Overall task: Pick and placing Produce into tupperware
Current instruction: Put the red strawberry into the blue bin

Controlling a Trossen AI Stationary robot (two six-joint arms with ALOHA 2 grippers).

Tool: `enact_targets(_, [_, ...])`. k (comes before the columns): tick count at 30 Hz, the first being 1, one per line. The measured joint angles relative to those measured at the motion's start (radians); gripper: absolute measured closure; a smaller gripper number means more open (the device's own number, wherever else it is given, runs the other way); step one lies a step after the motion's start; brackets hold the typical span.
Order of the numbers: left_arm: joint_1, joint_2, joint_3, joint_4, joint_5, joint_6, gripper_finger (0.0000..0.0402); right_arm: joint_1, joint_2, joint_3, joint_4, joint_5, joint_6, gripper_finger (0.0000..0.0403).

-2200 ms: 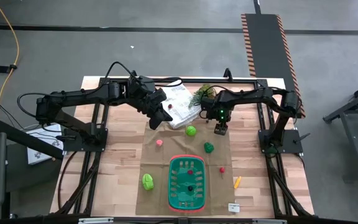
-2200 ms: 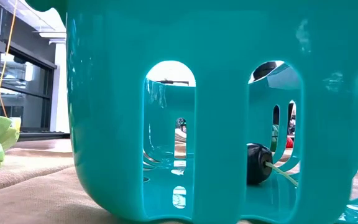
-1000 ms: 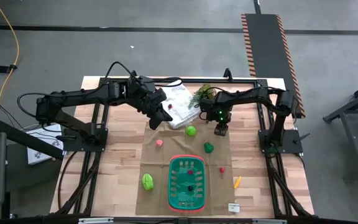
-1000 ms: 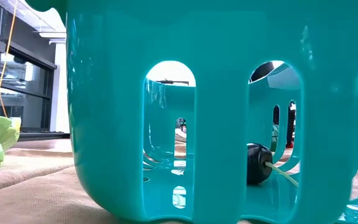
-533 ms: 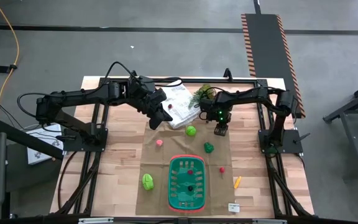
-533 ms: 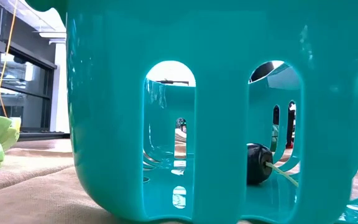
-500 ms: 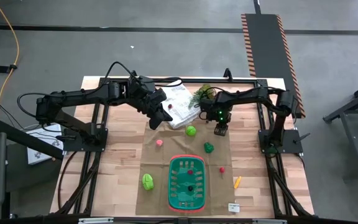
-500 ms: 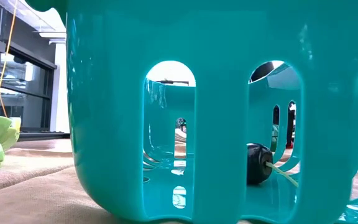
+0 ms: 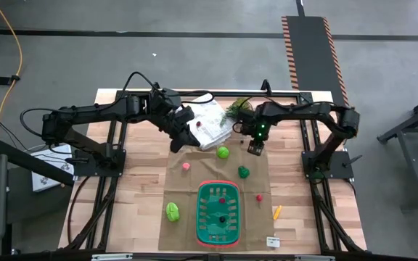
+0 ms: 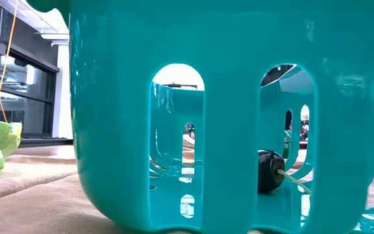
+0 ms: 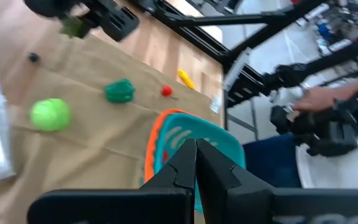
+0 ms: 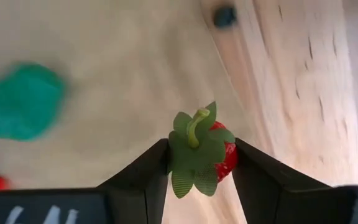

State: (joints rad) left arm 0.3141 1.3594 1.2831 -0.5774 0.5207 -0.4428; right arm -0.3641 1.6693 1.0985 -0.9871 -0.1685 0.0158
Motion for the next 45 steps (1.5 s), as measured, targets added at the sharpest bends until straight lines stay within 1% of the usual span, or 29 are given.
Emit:
enact_targets(6, [0.000,0.000,0.000,-0.001,0.076,0.000,0.0401,0.005,-0.138,0.000,0.104,-0.156,0.077,0.0258])
enact_targets(15, [0.000,0.000,0.000,-0.001,0.078,0.000,0.0401,0.038,-0.363,0.000,0.317,-0.436,0.238,0.0258])
enact_targets(19, [0.000,0.000,0.000,-0.007,0.076,0.001,0.0401,0.070,-0.428,0.000,0.399,-0.495,0.304,0.0258])
enact_targets(24, [0.028,-0.008,0.000,-0.080,0.047,0.050,0.0401,0.156,-0.456,0.000,0.482,-0.498,0.391,0.0258])
enact_targets(27, [0.062,-0.022,0.001,-0.132,0.044,0.078,0.0401,0.243,-0.443,0.000,0.567,-0.462,0.457,0.0258])
enact_targets(31, [0.123,-0.067,0.000,-0.212,0.053,0.145,0.0401,0.348,-0.406,0.000,0.695,-0.364,0.524,0.0258])
enact_targets(35, [0.191,-0.134,0.000,-0.267,0.055,0.198,0.0401,0.428,-0.362,0.001,0.771,-0.230,0.614,0.0258])
enact_targets(40, [0.259,-0.236,0.000,-0.297,0.047,0.202,0.0401,0.552,-0.299,0.001,0.896,-0.069,0.722,0.0258])
enact_targets(42, [0.271,-0.276,0.000,-0.303,0.043,0.202,0.0401,0.601,-0.267,0.008,0.895,0.007,0.757,0.0258])
enact_targets(45, [0.269,-0.326,0.000,-0.313,0.013,0.203,0.0401,0.669,-0.207,0.069,0.833,0.120,0.794,0.0258])
